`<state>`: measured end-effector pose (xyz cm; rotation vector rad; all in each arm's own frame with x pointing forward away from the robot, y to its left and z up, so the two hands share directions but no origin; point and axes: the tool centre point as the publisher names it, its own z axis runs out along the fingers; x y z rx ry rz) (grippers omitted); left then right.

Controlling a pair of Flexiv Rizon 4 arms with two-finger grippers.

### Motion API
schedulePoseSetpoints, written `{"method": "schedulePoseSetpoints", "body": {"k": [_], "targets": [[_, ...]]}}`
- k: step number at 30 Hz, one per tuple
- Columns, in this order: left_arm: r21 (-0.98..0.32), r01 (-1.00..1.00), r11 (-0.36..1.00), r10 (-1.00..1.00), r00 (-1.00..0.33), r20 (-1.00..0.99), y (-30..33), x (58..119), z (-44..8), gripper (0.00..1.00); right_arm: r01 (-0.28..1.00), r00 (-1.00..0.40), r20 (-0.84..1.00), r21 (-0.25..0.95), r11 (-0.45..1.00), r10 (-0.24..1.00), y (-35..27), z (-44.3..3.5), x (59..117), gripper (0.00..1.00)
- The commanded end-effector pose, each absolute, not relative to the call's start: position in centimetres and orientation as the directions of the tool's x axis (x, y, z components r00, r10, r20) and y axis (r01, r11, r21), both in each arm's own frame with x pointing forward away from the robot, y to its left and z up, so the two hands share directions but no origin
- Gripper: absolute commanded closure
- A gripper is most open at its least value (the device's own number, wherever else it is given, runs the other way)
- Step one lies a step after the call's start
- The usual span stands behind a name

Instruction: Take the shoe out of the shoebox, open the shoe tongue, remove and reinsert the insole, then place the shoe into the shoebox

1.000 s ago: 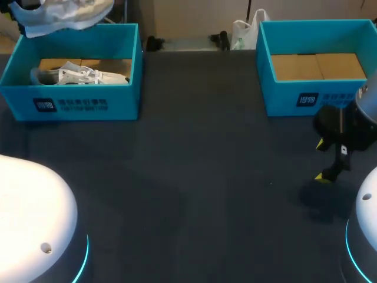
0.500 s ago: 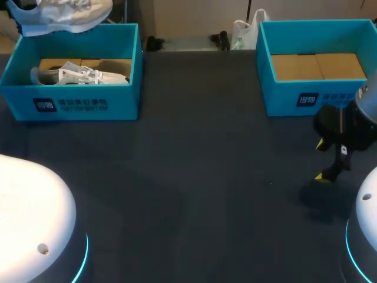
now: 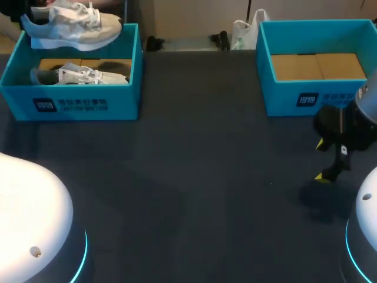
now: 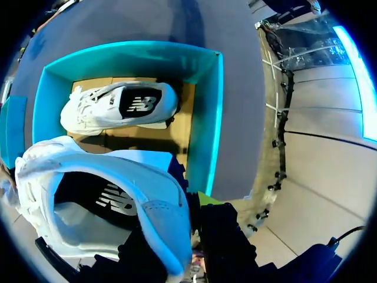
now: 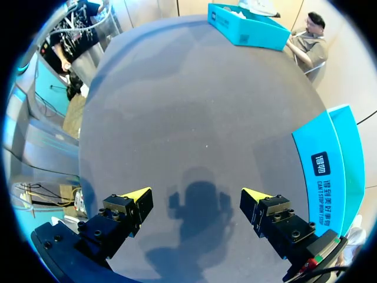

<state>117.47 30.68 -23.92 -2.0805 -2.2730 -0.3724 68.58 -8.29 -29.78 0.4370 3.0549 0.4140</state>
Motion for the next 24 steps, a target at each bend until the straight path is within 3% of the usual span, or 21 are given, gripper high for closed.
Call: {"method": "schedulePoseSetpoints", "body": {"k": [1,12,24], "targets": [[0.139,0.988,0.069,0.977,-0.096,0.192,30.8,118.3,-24.6,1.0,0.272,-0.96,0.008,0.263,0.926,0.28,-8.2,-29.8,68.5,0.0],[0.128,0.988,0.087,0.977,-0.11,0.183,31.2,119.7,-24.2,1.0,0.272,-0.96,0.008,0.263,0.926,0.28,-8.2,-29.8,68.5,0.0],[0.093,0.994,0.052,0.973,-0.071,0.221,31.0,119.2,-27.5,1.0,0.272,-0.96,0.008,0.263,0.926,0.28,-8.2,-29.8,68.5,0.0]]}}
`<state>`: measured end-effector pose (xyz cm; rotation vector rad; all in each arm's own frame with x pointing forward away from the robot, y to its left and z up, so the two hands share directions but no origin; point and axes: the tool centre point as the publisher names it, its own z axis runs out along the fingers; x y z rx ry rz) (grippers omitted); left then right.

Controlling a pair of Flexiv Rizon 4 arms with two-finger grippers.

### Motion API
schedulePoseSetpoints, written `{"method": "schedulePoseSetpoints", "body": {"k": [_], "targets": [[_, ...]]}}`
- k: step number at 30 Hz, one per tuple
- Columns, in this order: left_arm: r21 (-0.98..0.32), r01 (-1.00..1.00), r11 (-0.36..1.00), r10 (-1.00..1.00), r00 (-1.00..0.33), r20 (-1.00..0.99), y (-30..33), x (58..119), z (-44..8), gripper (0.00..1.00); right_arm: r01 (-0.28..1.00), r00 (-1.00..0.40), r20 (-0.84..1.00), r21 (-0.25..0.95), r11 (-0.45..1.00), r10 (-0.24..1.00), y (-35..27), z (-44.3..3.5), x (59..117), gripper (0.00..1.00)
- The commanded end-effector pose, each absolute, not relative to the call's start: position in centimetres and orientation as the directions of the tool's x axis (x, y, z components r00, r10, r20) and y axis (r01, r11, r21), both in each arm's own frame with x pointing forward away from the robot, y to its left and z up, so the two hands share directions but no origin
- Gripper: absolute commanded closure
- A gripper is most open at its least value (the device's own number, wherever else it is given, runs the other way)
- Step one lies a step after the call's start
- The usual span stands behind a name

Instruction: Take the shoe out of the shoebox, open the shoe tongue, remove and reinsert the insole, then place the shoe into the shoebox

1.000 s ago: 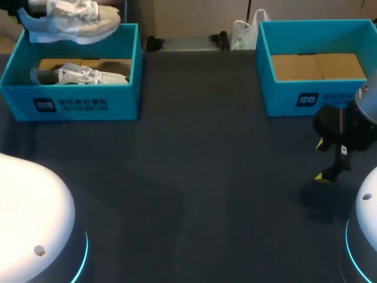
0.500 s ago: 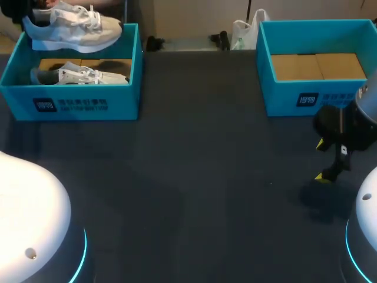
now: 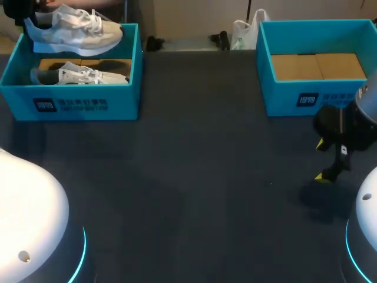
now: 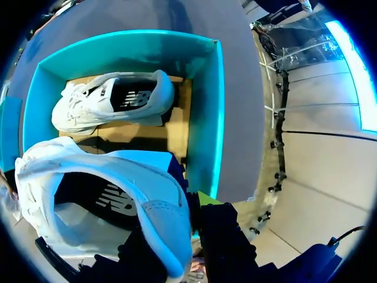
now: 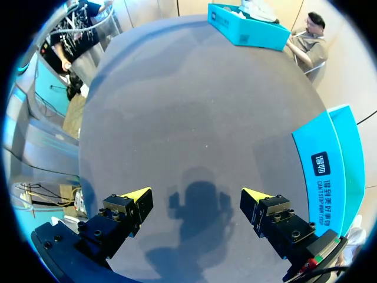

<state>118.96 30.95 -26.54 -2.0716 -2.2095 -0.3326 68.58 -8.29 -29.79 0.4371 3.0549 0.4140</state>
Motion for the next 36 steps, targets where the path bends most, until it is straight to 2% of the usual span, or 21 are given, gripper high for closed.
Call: {"method": "schedulePoseSetpoints", "body": {"k": [1,22,36], "targets": [[0.091,0.994,0.053,0.972,-0.072,0.225,31.0,119.3,-27.7,1.0,0.272,-0.96,0.008,0.263,0.926,0.28,-8.2,-29.8,68.5,0.0],[0.101,0.992,0.076,0.967,-0.099,0.236,31.4,121.2,-28.4,1.0,0.272,-0.96,0.008,0.263,0.926,0.28,-8.2,-29.8,68.5,0.0],[0.102,0.994,0.039,0.97,-0.062,0.236,31.3,121.1,-30.2,1.0,0.272,-0.96,0.008,0.263,0.926,0.28,-8.2,-29.8,68.5,0.0]]}}
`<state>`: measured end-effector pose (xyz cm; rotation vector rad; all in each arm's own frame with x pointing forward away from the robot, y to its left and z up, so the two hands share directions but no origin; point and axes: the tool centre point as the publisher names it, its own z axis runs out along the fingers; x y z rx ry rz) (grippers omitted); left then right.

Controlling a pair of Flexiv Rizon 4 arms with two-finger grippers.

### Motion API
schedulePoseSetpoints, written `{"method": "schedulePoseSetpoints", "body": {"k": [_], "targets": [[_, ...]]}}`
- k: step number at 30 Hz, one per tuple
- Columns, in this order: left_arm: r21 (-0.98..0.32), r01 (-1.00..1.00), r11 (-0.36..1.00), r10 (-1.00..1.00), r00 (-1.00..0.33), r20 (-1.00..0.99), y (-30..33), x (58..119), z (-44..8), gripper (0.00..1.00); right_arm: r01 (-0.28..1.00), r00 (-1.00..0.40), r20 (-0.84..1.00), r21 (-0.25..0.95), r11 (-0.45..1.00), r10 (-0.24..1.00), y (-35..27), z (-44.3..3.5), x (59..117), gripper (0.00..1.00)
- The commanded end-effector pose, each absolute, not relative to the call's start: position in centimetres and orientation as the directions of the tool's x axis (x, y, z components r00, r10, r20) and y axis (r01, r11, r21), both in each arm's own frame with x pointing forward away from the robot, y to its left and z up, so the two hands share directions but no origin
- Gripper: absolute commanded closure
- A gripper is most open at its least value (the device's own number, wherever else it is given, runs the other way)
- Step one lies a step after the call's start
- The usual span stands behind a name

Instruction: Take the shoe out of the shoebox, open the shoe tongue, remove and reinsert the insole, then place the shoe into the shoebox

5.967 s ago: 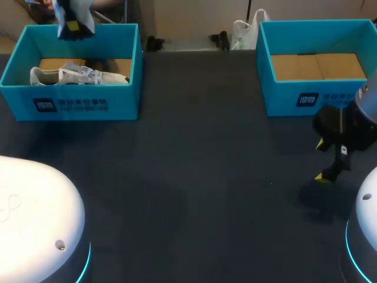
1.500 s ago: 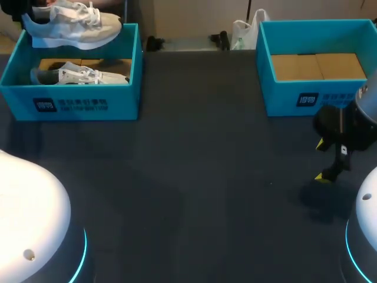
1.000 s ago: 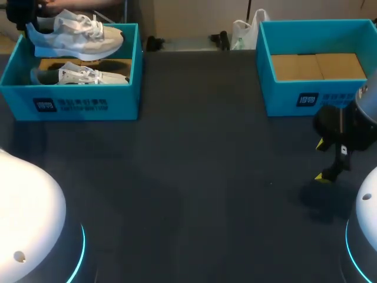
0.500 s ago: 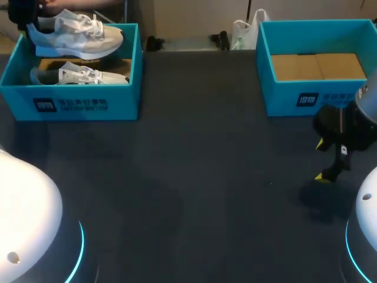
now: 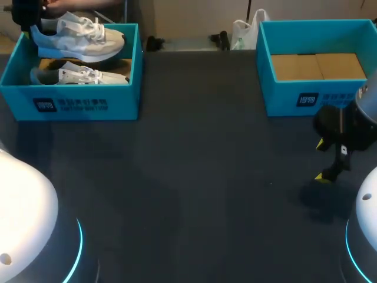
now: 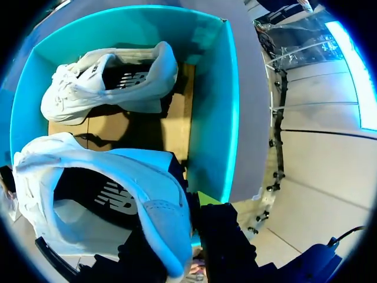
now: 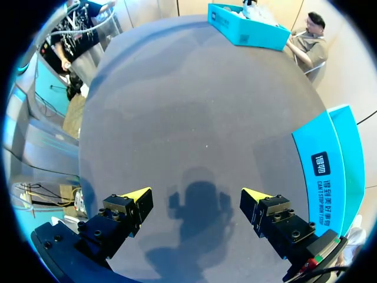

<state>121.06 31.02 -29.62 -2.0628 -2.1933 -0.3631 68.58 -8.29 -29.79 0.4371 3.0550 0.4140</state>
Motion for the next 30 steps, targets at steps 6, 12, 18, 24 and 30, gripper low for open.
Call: {"method": "schedulePoseSetpoints", "body": {"k": [6,12,18,24,30], "targets": [[0.092,0.995,0.025,0.973,-0.045,0.227,31.4,120.5,-30.6,1.0,0.272,-0.96,0.008,0.263,0.926,0.28,-8.2,-29.8,68.5,0.0],[0.082,0.997,0.008,0.974,-0.027,0.227,31.3,119.5,-31.5,1.0,0.272,-0.96,0.008,0.263,0.926,0.28,-8.2,-29.8,68.5,0.0],[0.083,0.996,0.022,0.973,-0.04,0.226,31.0,119.8,-31.6,1.0,0.272,-0.96,0.008,0.263,0.926,0.28,-8.2,-29.8,68.5,0.0],[0.086,0.995,0.059,0.975,-0.076,0.211,30.7,120.9,-31.1,1.0,0.272,-0.96,0.008,0.263,0.926,0.28,-8.2,-29.8,68.5,0.0],[0.1,0.993,0.064,0.972,-0.085,0.221,30.5,121.6,-31.7,1.0,0.272,-0.96,0.008,0.263,0.926,0.28,-8.2,-29.8,68.5,0.0]]}}
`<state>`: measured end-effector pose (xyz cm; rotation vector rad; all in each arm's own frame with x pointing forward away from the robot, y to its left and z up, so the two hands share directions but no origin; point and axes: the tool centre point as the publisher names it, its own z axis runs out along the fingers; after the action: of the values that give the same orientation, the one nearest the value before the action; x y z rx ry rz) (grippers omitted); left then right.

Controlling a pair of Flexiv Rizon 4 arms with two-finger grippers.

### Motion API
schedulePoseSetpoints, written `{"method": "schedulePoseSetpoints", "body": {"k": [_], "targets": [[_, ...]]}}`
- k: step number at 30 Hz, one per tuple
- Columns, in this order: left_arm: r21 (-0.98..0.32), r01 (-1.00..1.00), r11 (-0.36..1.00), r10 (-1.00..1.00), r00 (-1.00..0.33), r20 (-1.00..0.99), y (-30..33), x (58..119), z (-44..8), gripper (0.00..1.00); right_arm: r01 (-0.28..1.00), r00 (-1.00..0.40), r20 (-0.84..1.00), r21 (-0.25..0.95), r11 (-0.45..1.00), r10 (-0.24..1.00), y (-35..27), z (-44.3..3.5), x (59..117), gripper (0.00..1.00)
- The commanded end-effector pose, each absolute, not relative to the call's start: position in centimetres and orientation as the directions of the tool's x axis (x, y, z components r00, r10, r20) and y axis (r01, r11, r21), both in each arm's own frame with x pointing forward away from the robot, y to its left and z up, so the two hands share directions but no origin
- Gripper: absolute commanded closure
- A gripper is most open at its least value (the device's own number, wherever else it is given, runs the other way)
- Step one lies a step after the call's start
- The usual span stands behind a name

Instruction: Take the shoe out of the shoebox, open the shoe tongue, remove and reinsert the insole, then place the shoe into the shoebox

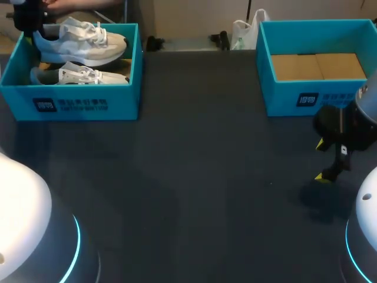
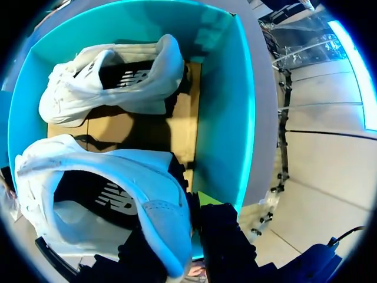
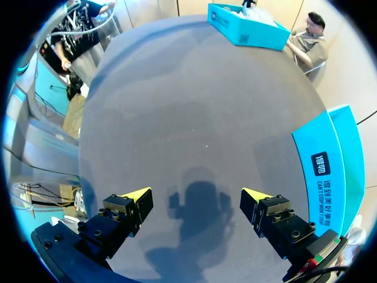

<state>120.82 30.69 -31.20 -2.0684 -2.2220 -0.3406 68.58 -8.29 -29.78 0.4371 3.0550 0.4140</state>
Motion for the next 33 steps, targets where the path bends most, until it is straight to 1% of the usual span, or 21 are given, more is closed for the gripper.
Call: {"method": "schedulePoseSetpoints", "body": {"k": [1,13,33], "targets": [[0.101,0.993,0.066,0.971,-0.087,0.224,30.5,121.8,-31.9,1.0,0.272,-0.96,0.008,0.263,0.926,0.28,-8.2,-29.8,68.5,0.0],[0.071,0.995,0.076,0.966,-0.091,0.241,30.5,122.2,-34.5,1.0,0.272,-0.96,0.008,0.263,0.926,0.28,-8.2,-29.8,68.5,0.0],[0.042,0.996,0.078,0.965,-0.086,0.25,29.5,121.9,-37.1,1.0,0.272,-0.96,0.008,0.263,0.926,0.28,-8.2,-29.8,68.5,0.0]]}}
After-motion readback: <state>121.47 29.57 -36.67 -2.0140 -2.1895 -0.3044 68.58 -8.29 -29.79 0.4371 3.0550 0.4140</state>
